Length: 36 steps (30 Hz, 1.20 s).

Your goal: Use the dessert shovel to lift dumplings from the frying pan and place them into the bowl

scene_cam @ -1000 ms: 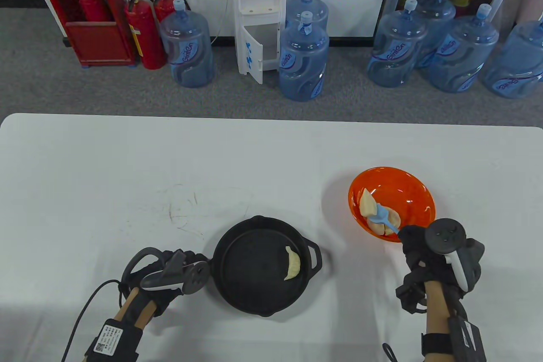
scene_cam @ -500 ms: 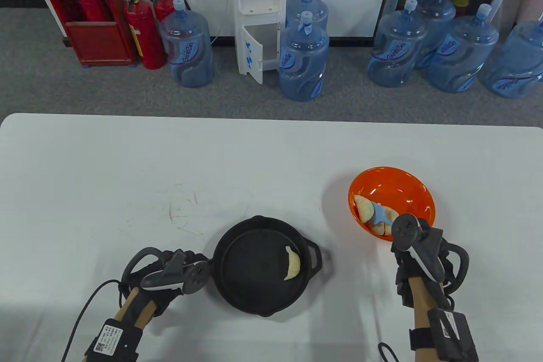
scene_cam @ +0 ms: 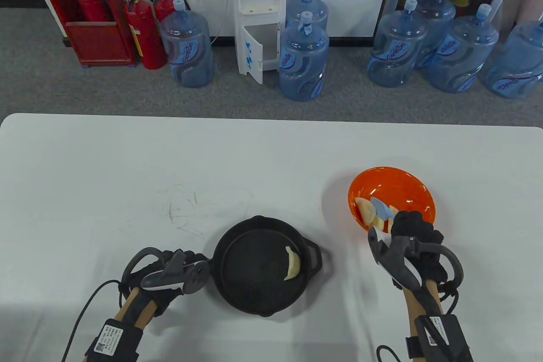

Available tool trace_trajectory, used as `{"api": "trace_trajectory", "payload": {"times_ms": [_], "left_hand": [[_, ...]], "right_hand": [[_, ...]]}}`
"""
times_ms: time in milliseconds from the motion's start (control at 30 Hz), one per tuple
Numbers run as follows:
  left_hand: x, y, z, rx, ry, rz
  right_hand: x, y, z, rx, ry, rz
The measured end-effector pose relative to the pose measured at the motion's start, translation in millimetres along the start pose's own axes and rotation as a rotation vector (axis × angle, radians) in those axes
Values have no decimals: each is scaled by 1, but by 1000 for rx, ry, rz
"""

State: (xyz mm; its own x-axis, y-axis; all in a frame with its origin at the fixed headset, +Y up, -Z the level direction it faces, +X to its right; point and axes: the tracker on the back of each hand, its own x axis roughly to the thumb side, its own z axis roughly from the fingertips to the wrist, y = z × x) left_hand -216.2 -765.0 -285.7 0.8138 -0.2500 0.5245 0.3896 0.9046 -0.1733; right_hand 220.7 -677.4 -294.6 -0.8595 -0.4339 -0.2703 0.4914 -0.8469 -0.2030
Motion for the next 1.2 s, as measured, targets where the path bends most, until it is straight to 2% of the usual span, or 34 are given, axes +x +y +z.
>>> {"api": "trace_trajectory", "payload": {"times_ms": [333,533,633,767,933,1200], "left_hand": [[0,0,0,-1,1,-6],[1,0,0,-4,2,-8],[1,0,0,-4,3,-8],[1,0,0,-5,3,-8],[1,0,0,-5,4,-7],[1,0,0,-5,5,-6]], "right_hand": [[-17,-15,8,-76,49,-64],[-22,-34,20,-128,59,-285],[-16,-38,29,-106,44,-450],[4,-36,42,-60,-22,-577],[33,-36,58,-60,-152,-523],[72,-43,77,-154,-344,-271]]}}
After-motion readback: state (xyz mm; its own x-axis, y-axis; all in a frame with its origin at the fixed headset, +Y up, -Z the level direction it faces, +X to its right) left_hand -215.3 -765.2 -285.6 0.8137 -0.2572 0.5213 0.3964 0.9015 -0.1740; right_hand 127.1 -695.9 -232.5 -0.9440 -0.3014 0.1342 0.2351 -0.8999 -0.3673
